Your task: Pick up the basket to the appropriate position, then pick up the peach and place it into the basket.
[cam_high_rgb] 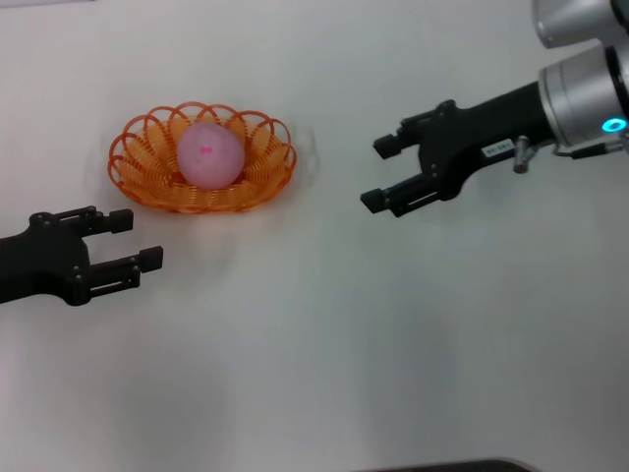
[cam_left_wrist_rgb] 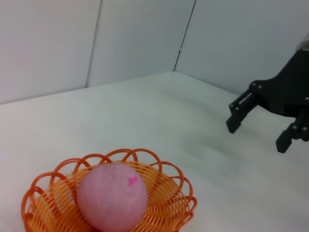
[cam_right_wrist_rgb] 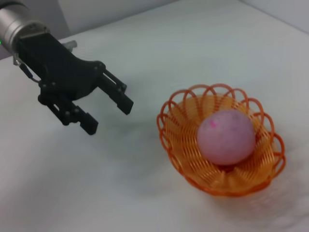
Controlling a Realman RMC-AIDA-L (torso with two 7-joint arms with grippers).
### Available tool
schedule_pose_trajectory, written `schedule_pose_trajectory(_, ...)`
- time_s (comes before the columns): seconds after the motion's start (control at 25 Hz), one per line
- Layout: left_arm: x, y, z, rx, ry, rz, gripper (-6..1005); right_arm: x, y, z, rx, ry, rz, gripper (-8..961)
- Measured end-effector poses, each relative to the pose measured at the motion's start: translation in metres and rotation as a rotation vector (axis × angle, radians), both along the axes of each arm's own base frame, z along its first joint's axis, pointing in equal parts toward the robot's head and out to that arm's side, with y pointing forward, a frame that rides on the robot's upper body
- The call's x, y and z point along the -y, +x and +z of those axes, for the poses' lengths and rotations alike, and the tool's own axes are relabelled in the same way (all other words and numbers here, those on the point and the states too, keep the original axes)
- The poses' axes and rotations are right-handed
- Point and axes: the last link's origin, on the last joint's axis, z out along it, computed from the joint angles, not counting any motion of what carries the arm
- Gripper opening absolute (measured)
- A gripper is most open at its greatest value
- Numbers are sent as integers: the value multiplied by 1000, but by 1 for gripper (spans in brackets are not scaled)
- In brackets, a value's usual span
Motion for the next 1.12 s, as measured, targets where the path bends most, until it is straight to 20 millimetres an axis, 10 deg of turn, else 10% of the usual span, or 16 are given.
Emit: schedule_pose_trajectory(1.12, -4, 2, -2, 4, 16, 6, 691, 38, 51, -1, -323, 188, 72, 839)
